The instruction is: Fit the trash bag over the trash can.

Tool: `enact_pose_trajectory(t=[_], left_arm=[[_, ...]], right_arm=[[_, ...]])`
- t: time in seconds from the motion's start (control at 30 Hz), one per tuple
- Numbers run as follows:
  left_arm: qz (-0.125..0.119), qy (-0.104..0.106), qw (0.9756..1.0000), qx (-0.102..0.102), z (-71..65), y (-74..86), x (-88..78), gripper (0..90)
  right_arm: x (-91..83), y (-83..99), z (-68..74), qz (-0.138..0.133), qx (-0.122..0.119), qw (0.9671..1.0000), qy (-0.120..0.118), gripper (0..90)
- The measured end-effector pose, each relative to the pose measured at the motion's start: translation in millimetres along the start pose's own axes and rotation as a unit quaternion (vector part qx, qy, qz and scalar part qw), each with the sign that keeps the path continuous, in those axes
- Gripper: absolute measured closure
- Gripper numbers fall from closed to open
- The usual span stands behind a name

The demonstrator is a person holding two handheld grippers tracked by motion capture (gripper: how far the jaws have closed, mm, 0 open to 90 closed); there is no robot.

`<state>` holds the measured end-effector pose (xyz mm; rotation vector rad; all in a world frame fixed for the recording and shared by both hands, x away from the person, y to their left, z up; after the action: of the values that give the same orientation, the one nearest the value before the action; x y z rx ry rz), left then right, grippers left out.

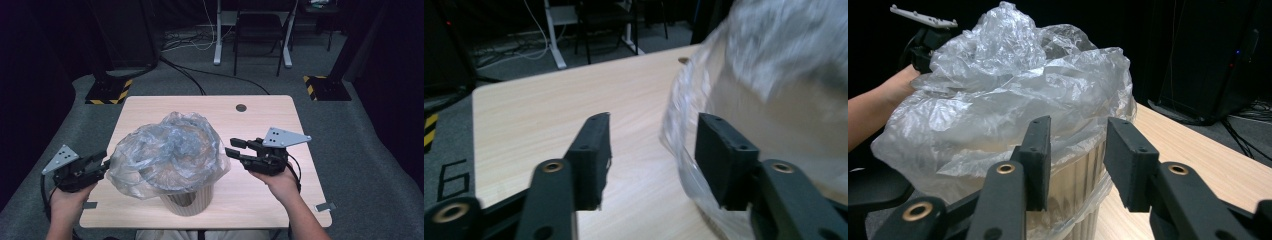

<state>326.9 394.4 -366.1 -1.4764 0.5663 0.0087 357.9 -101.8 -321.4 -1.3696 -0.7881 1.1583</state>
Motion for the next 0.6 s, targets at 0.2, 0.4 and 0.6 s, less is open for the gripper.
enact_pose_trajectory(t=[0.2, 0.4, 0.6], left_arm=[[-0.024, 0.011, 0.9996, -0.012, 1.6, -16.3, -18.6, 38.5], [-0.034, 0.037, 0.9987, 0.007, -14.0, -35.0, -31.7, 36.0], [-0.034, 0.072, 0.9963, 0.032, -31.7, -43.7, -35.1, 33.4]], right_arm=[[-5.1, 1.6, 2.5, -0.002, 0.003, 1.0, 0.0, 57.5], [-6.7, -1.8, 9.4, -0.005, -0.005, 0.9999, -0.009, 51.9], [-8.0, -4.1, 18.5, -0.007, -0.007, 0.9996, -0.026, 46.4]])
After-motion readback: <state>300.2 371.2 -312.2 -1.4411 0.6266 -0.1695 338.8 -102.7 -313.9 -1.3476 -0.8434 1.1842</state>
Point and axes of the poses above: each handheld gripper's, and its own axes: x roughly forward along the jaws, y roughly out of its underside, z roughly to its left, the point moved 1 cm from there along x, roughly forward along the jaws, and after that the axes turned 10 degrees about -y, right-handed, at the moved point
